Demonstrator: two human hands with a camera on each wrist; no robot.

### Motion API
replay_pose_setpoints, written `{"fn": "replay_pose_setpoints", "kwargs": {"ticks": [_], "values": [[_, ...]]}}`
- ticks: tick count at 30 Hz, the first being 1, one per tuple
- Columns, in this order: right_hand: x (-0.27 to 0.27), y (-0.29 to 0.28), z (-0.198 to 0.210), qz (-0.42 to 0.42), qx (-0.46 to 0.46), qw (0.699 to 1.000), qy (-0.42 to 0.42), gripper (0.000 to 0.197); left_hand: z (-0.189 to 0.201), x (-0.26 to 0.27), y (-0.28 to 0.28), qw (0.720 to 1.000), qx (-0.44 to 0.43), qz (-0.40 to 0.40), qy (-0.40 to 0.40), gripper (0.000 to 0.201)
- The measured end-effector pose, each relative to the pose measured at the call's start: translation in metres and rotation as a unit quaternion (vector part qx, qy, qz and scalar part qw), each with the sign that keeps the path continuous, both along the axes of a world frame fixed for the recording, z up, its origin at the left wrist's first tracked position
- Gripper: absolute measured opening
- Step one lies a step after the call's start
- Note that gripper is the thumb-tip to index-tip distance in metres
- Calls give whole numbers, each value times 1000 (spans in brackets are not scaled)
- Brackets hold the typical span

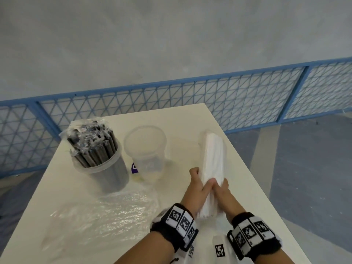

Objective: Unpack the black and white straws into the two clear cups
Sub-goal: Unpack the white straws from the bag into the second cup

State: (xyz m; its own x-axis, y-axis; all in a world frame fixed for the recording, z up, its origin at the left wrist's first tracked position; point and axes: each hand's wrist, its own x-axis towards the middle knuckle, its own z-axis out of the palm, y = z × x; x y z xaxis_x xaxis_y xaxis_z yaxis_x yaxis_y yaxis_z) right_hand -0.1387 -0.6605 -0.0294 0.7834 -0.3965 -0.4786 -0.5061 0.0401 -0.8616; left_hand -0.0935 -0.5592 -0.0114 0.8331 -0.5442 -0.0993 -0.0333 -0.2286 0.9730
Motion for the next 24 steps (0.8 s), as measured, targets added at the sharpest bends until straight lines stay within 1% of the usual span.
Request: {"fn": "replay_pose_setpoints", "kwargs": {"ticks": [2, 3, 4, 6, 7, 8, 9, 11, 12, 13, 15, 16, 18, 19, 20, 22, 23, 24], "values": [[3, 13, 22, 7, 62, 997, -53, 63, 6, 0, 15, 999, 11, -17, -50, 42], [5, 18, 32, 13, 83, 993, -79, 63, 8, -1, 23, 996, 20, -29, -82, 50], [8, 23, 42, 17, 88, 991, -102, 72, 10, -4, 29, 991, 39, -36, -121, 58], [13, 31, 52, 3, 73, 988, -139, 100, 14, -12, 41, 973, 79, -50, -211, 69], [15, 35, 55, -8, 63, 986, -157, 105, 17, -17, 47, 963, 90, -61, -247, 73], [16, 38, 59, -16, 63, 982, -175, 102, 19, -19, 54, 957, 91, -70, -266, 75], [17, 42, 64, -17, 68, 978, -194, 92, 21, -18, 61, 956, 79, -76, -272, 76], [19, 48, 76, -5, 75, 971, -226, 67, 28, -8, 75, 957, 52, -72, -276, 69], [20, 51, 80, 4, 76, 969, -236, 62, 33, -3, 82, 961, 41, -65, -264, 66], [21, 54, 84, 16, 80, 966, -245, 60, 37, 2, 88, 970, 26, -53, -234, 69], [23, 63, 88, 46, 103, 961, -253, 55, 51, 13, 102, 990, -29, -16, -135, 81], [23, 68, 90, 64, 119, 957, -256, 51, 58, 19, 111, 994, -54, 4, -94, 86], [23, 80, 88, 101, 153, 949, -255, 44, 71, 32, 137, 997, -63, 37, -35, 100], [23, 87, 86, 119, 168, 945, -254, 45, 76, 37, 152, 997, -61, 42, -8, 105], [24, 95, 84, 132, 178, 942, -253, 50, 80, 41, 166, 997, -65, 43, 15, 104], [27, 110, 81, 148, 168, 940, -257, 69, 83, 41, 186, 993, -89, 59, 40, 85], [28, 117, 81, 155, 136, 941, -268, 75, 84, 38, 194, 991, -96, 79, 43, 75], [30, 123, 82, 159, 84, 942, -284, 76, 83, 36, 201, 988, -104, 103, 39, 70]]}}
